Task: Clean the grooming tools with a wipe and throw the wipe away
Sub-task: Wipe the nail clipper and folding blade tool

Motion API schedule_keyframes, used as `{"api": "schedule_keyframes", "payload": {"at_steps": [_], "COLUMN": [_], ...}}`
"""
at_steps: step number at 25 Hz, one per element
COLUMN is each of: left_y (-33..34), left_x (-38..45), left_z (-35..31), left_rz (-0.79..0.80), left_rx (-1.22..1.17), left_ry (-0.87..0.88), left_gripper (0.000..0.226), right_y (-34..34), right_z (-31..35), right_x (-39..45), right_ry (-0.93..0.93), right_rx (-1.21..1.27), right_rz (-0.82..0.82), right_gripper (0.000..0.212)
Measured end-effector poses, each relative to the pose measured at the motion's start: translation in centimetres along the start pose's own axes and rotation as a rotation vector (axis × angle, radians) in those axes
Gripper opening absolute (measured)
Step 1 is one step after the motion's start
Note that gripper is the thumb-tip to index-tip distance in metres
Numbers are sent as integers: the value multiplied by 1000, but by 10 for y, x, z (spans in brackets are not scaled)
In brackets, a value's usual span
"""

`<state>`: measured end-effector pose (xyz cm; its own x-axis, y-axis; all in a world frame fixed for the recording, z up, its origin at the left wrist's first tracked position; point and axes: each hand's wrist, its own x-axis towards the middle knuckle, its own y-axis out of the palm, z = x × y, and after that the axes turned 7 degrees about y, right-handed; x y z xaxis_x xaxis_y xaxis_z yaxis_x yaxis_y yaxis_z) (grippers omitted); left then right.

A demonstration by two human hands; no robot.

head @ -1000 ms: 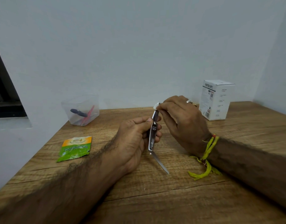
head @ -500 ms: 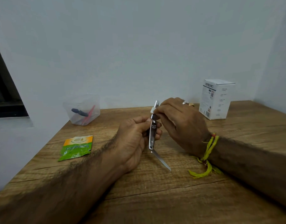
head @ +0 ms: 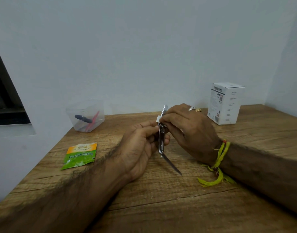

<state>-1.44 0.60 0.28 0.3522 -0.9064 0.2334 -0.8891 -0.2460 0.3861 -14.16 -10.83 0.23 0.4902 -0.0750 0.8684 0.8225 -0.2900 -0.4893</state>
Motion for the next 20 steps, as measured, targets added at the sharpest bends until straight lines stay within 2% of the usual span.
{"api": "schedule_keyframes", "payload": {"at_steps": [4,12,16,18,20], "left_y": [-3,-5,-5,-4,-3], "left_x": [1,3,3,3,2], "left_z": [1,2,2,2,2], "left_rz": [25,15,20,20,8], "left_rx": [-6,10,-10,-33,-46], "left_ry": [2,-19,-44,-42,-29], "left_gripper": [27,34,38,39,36], "right_y": [0,0,-2,-1,-1], "right_z": [-3,-6,-7,-7,-6], "right_x": [0,0,-1,-4,-4], "right_ry": [54,39,47,107,189], "right_rx": [55,66,122,162,226], "right_rz": [37,83,168,149,61], "right_gripper": [13,12,12,10,8]}}
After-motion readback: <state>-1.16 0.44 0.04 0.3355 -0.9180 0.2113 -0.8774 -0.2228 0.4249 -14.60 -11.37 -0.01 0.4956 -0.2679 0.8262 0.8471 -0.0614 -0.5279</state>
